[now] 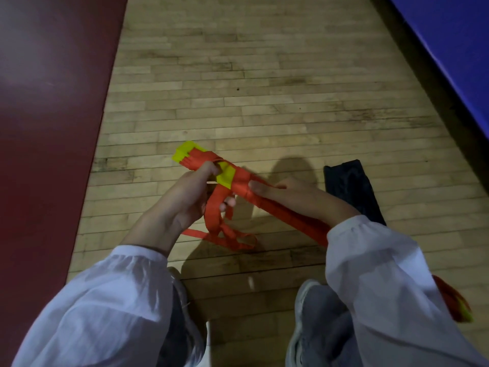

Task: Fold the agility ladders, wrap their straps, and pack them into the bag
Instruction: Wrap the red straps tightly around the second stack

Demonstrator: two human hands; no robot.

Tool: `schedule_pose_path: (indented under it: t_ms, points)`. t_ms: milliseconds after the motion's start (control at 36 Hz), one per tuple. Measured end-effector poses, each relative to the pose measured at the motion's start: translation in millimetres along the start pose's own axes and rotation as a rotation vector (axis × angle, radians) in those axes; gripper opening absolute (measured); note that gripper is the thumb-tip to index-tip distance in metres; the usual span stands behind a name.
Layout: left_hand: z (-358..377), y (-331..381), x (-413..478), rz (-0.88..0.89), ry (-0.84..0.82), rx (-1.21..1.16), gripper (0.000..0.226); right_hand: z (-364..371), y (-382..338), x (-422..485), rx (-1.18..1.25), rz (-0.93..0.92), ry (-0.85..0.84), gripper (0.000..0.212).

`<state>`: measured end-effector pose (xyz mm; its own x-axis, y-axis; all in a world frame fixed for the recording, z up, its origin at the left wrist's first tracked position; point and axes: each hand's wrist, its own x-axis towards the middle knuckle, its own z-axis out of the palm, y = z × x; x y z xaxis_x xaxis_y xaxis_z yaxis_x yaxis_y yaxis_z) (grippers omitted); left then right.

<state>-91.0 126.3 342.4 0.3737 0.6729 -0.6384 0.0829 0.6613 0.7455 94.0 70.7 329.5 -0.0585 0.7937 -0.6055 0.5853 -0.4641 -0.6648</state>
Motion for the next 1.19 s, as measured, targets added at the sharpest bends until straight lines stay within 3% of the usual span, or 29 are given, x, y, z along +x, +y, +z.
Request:
schedule_pose_path:
  t_ms: [278,528,778,1000,1194]
  points:
    - [-1,7,-3,0.004,-0.118,-0.074,0.02,-1,2,-1,0.119,0.003,-0.051,0.079]
    - [-9,6,-3,-0.108,-0.158,0.047,0.023,-4,3,-2,-0.021,-0.022,0.128,0.062]
    - [-6,1,2,0.007,0.02,0.158,0.042,3,6,7,-0.122,0.012,0.16,0.071]
    - [-2,-6,3,0.053,0.103,0.136,0.042,9,-1,5,-0.328,0.018,0.276,0.067]
    - [-2,-6,5,-0.005,0.116,0.097,0.03,11,-1,5,-0.358,-0.037,0.246,0.059]
